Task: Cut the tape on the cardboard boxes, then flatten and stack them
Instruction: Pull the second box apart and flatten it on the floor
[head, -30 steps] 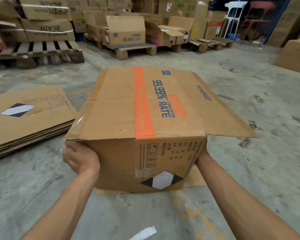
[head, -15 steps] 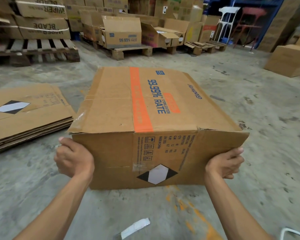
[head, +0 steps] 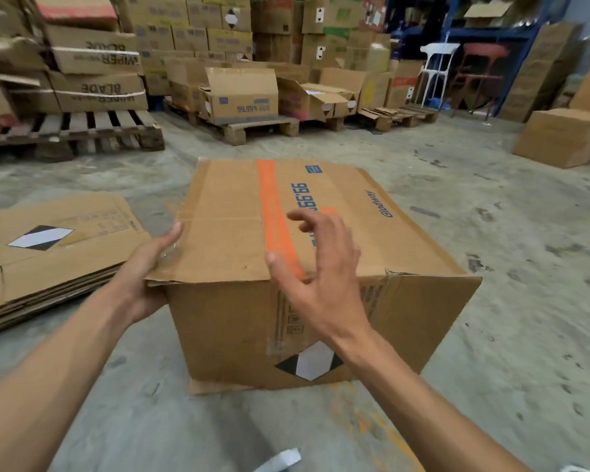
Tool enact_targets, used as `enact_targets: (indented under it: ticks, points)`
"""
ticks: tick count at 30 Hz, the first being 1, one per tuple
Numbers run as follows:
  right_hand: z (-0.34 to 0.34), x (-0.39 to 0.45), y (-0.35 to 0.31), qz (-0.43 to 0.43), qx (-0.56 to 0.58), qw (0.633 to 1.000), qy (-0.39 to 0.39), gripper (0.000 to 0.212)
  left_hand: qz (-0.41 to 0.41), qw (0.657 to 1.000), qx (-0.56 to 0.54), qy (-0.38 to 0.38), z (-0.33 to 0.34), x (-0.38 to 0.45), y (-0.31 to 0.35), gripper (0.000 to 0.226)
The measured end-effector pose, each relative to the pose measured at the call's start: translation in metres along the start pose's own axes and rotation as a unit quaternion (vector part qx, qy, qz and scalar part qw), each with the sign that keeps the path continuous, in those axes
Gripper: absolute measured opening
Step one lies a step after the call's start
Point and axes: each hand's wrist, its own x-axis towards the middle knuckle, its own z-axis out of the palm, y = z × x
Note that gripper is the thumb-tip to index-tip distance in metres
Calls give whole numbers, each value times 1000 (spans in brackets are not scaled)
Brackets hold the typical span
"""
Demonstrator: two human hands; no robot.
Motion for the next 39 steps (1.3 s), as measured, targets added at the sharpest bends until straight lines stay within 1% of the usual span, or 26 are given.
enact_targets:
  ticks: [1,2,3,4,6,8,9,11,12,14,15,16,17,18,19,20,22,24,25,28,30,32,34,36,38,39]
  points:
    - [9,7,-2,-1,-37,995,-90,54,-8,1000,-5,-12,4,-2,3,41]
    - [16,12,0,-4,-79,984,-157,64,-14,1000,-10,-23,7,-3,2,44]
    - [20,16,6,-10,-116,974,-195,72,-24,999,-14,-36,9,-4,-4,46]
    - [21,19,14,-19,-138,969,-206,76,-37,998,-16,-53,9,-5,-11,48]
    - [16,22,34,-48,-128,974,-181,69,-73,994,-26,-83,12,-8,-23,48]
    - [7,27,53,-83,-85,981,-154,51,-100,987,-32,-117,15,-4,-27,49]
    - [3,31,61,-88,-52,984,-144,43,-104,985,-26,-134,18,0,-25,51]
    - [-5,39,73,-73,22,988,-137,35,-79,986,-23,-142,24,15,-16,56]
    - [-9,42,78,-59,50,988,-135,33,-63,989,-29,-127,28,24,-10,58]
    - [-16,49,81,-16,75,987,-142,34,-41,997,-46,-45,37,44,1,52]
    - [-18,54,77,11,63,985,-159,37,-32,999,-43,2,41,54,4,45]
    - [-19,58,71,29,18,982,-188,47,-27,999,-32,33,44,62,7,36]
    - [-17,61,62,35,-57,971,-228,61,-25,998,-29,45,48,69,8,28]
    - [-14,62,52,33,-139,951,-274,77,-25,998,-37,36,51,74,8,19]
    - [-8,61,42,25,-199,928,-313,90,-31,998,-55,8,55,74,6,12]
    - [-2,57,32,16,-231,912,-339,96,-40,997,-66,-27,57,72,3,8]
    - [10,49,22,-2,-263,892,-368,91,-70,992,-68,-85,61,65,-6,8]
    - [13,42,22,-10,-269,882,-387,74,-91,990,-73,-78,60,62,-16,15]
    - [12,40,22,-19,-253,889,-382,67,-92,991,-73,-56,59,64,-19,22]
    - [2,37,28,-98,-155,926,-329,56,-73,992,-105,20,52,77,-12,41]
    - [-11,35,37,-126,-88,935,-319,51,-55,990,-118,46,51,88,3,40]
    - [-29,36,53,-155,-40,933,-321,47,-42,992,-88,79,52,99,18,34]
    - [-48,39,72,-154,-13,935,-321,46,-29,991,-59,118,54,107,25,23]
    - [-60,44,95,-145,-48,944,-294,43,-14,986,-88,143,60,108,18,24]
    - [-62,50,119,-136,-192,951,-203,39,-4,978,-132,162,75,96,1,30]
    - [-60,53,127,-98,-278,942,-159,42,0,976,-149,157,88,86,-8,29]
